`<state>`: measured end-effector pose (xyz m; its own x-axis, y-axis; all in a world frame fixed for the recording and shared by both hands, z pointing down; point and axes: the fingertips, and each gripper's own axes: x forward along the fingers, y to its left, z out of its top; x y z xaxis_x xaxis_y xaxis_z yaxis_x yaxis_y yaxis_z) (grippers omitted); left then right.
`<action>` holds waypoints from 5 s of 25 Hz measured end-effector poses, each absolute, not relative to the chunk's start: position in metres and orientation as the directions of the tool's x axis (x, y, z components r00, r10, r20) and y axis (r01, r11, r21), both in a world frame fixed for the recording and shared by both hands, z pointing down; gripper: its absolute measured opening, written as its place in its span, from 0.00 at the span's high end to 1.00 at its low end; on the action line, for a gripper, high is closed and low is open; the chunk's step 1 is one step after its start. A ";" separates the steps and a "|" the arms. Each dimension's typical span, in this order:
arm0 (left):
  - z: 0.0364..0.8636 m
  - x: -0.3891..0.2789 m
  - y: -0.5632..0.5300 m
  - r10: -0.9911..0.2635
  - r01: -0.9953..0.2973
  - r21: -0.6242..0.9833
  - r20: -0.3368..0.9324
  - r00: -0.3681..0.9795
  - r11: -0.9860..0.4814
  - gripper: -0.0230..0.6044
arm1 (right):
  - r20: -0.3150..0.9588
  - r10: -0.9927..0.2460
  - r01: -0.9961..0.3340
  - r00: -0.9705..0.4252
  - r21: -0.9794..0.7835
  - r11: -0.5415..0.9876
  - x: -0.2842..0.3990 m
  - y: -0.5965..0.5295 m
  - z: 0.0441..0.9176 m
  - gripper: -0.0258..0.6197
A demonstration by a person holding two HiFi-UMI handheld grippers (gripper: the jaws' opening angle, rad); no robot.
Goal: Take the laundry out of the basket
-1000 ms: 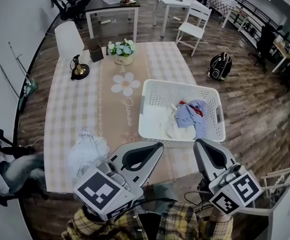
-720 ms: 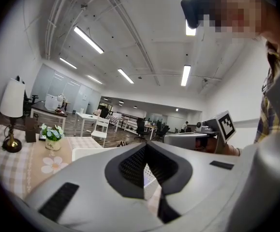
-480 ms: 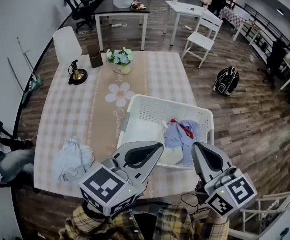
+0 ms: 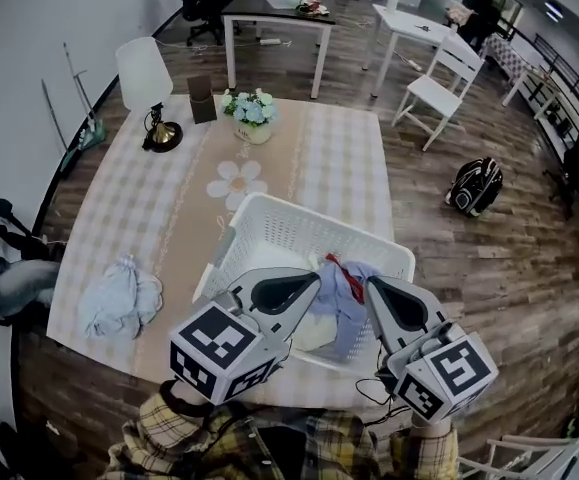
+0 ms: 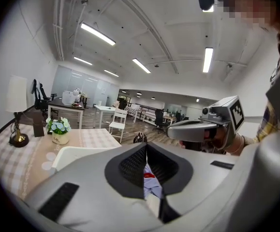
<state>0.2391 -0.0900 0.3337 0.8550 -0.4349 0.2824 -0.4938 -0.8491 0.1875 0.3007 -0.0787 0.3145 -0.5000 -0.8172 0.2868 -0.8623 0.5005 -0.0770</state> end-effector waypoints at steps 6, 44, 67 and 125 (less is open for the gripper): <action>0.358 0.253 -0.107 -0.441 -0.531 0.184 0.372 0.817 -0.827 0.89 | 0.370 -0.756 -0.827 -0.540 -0.068 0.558 0.312 -0.094 0.336 0.93; 0.561 0.283 -0.137 0.024 -0.346 0.308 0.776 0.630 -0.887 0.43 | 0.934 -0.131 -0.351 -0.332 0.006 0.936 0.281 -0.098 0.508 0.39; 0.615 0.279 -0.111 0.182 -0.410 0.488 0.785 0.592 -0.770 0.41 | 0.997 0.080 -0.176 -0.010 -0.080 0.981 0.306 -0.097 0.596 0.41; 0.299 0.219 -0.102 -0.451 -0.523 0.193 0.319 0.834 -0.830 0.89 | 0.331 -0.666 -0.699 -0.668 0.028 0.715 0.234 -0.092 0.275 0.82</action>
<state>0.2190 -0.1020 0.2989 0.8335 -0.4508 0.3194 -0.5230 -0.8302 0.1930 0.2335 -0.0917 0.2751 -0.6683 -0.6662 0.3310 -0.6988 0.7147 0.0275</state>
